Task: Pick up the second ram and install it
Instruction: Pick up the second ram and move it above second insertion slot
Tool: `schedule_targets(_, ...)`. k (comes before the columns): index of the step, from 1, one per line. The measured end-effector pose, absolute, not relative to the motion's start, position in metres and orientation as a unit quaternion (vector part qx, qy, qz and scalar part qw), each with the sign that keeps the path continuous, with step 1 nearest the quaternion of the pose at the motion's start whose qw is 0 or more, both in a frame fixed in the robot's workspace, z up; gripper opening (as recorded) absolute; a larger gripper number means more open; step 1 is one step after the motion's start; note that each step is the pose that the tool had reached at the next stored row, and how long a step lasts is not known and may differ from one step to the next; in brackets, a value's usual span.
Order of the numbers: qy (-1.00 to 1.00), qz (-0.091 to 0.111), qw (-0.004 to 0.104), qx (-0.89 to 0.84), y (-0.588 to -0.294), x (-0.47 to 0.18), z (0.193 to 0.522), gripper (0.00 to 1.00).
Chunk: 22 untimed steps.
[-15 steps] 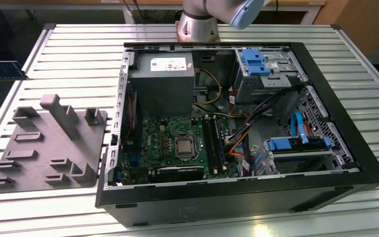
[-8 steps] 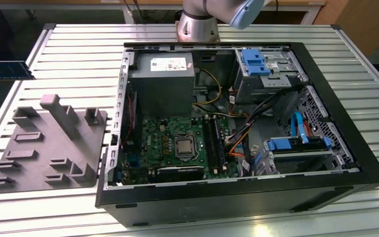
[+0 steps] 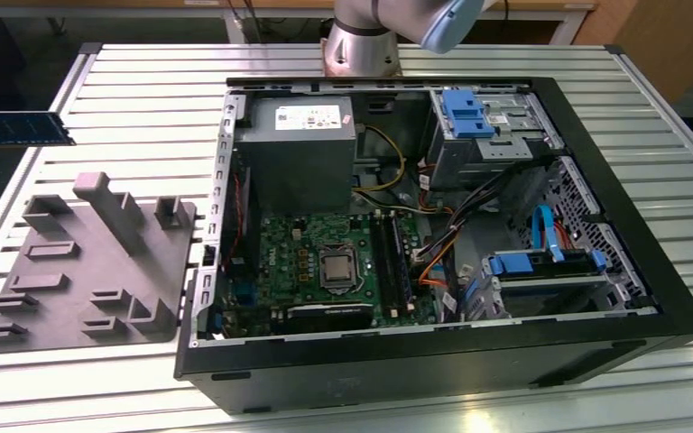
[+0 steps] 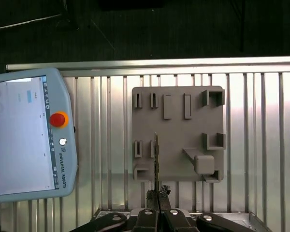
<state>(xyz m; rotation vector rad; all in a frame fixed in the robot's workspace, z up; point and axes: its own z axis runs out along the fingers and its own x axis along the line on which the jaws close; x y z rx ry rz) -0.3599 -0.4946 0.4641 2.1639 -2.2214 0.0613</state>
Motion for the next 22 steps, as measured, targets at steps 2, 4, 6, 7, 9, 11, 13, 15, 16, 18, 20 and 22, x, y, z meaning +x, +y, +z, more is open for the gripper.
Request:
schedule_targets(2,-0.716,0.02,0.02,0.697,-0.495,-0.358,0.464,0.12)
schedule_targets(4,-0.716,0.02,0.02,0.697,-0.495,-0.357,0.464,0.12)
schedule_targets(6,-0.716,0.02,0.02,0.697,-0.495,-0.355,0.464,0.12)
schedule_targets(7,-0.716,0.02,0.02,0.697,-0.495,-0.354,0.464,0.12)
schedule_targets(9,-0.716,0.02,0.02,0.698,-0.495,-0.352,0.464,0.12)
schedule_targets(11,-0.716,0.02,0.02,0.697,-0.495,-0.35,0.464,0.12)
schedule_targets(13,-0.716,0.02,0.02,0.698,-0.495,-0.348,0.464,0.12)
schedule_targets(15,-0.716,0.02,0.02,0.697,-0.495,-0.345,0.464,0.12)
schedule_targets(16,-0.716,0.02,0.02,0.698,-0.495,-0.344,0.464,0.12)
schedule_targets(18,-0.716,0.02,0.02,0.697,-0.495,-0.342,0.464,0.12)
schedule_targets(20,-0.716,0.02,0.02,0.698,-0.495,-0.339,0.464,0.12)
schedule_targets(22,-0.716,0.02,0.02,0.698,-0.495,-0.336,0.464,0.12)
